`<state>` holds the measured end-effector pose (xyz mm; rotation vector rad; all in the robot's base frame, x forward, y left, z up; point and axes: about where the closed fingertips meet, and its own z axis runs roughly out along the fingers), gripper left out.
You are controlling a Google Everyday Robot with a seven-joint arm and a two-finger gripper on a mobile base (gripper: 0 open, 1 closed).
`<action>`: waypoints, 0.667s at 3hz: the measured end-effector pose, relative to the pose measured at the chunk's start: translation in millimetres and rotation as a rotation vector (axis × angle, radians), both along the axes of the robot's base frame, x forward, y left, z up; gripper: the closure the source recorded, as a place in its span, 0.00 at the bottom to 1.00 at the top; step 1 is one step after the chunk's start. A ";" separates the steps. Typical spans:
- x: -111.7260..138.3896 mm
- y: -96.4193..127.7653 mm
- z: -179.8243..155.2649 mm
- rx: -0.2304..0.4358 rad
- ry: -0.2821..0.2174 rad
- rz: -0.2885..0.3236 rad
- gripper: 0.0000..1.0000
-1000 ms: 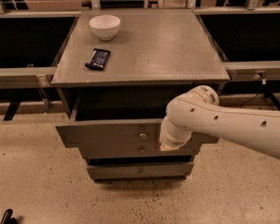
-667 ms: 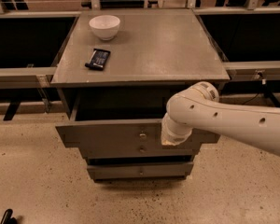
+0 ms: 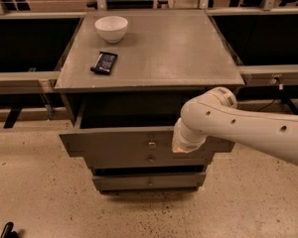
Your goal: Close top drawer
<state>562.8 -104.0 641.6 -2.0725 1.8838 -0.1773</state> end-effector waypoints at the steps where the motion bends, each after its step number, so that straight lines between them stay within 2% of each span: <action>1: 0.0 0.0 0.0 0.000 0.000 0.000 0.57; 2: 0.0 0.0 0.0 0.000 0.000 0.000 0.36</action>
Offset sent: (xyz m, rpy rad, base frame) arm 0.0000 0.0000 0.0000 0.0000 0.0000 0.0000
